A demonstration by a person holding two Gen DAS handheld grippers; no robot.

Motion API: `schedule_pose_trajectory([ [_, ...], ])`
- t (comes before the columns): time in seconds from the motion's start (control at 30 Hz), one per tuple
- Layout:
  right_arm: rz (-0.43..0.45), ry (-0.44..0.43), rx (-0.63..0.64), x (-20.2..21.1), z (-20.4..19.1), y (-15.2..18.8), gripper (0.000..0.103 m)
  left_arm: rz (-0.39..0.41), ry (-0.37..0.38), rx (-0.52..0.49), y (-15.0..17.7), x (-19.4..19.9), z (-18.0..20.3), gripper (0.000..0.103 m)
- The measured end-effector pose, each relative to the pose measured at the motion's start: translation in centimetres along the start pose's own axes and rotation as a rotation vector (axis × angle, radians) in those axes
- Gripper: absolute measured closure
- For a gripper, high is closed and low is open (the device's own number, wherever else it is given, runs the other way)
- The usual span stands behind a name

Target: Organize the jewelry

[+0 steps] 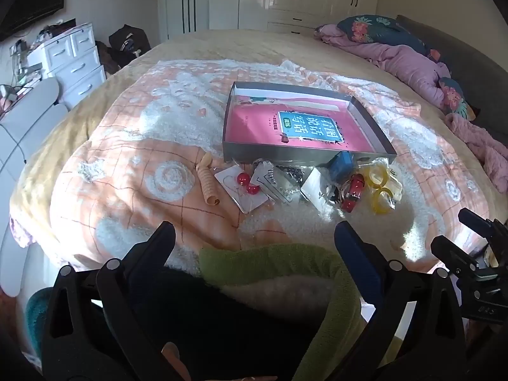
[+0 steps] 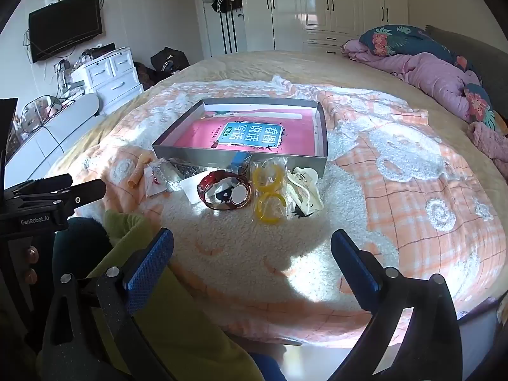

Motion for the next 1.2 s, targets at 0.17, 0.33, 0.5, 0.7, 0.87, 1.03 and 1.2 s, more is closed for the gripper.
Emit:
schedule_pose_trajectory([
  [0.17,0.001,-0.012,-0.006,0.0,-0.1,0.0,0.004,0.003,0.001,-0.001,-0.3,0.3,0.4,0.009],
  [0.33,0.006,-0.015,-0.009,0.2,-0.1,0.0,0.004,0.000,0.007,-0.004,0.0,0.6,0.4,0.009],
  [0.5,0.004,-0.014,-0.007,0.2,-0.1,0.0,0.004,-0.002,0.009,-0.003,0.2,0.4,0.3,0.009],
  [0.7,0.006,-0.016,-0.009,0.2,-0.2,0.0,0.004,-0.001,0.012,-0.005,0.2,0.3,0.2,0.009],
  [0.87,0.006,-0.013,-0.007,0.4,-0.5,-0.1,0.004,0.006,0.007,-0.009,0.2,0.5,0.2,0.009],
  [1.03,0.007,-0.013,-0.005,0.5,-0.6,-0.1,0.004,0.005,0.007,-0.009,0.2,0.5,0.2,0.009],
  [1.2,0.009,-0.014,-0.004,0.6,-0.7,-0.1,0.004,0.006,0.007,-0.011,0.3,0.6,0.2,0.009],
])
Point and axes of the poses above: each gripper's, at about its wrist camera, not at the fingertips, and x roughly against the way its jaws point, z to its right, y to its underside, the point moved 8 cm from there along -x, roughly the way its jaws point, and after that the axes turned 9 degrees about -z, right-handed, at the moved point
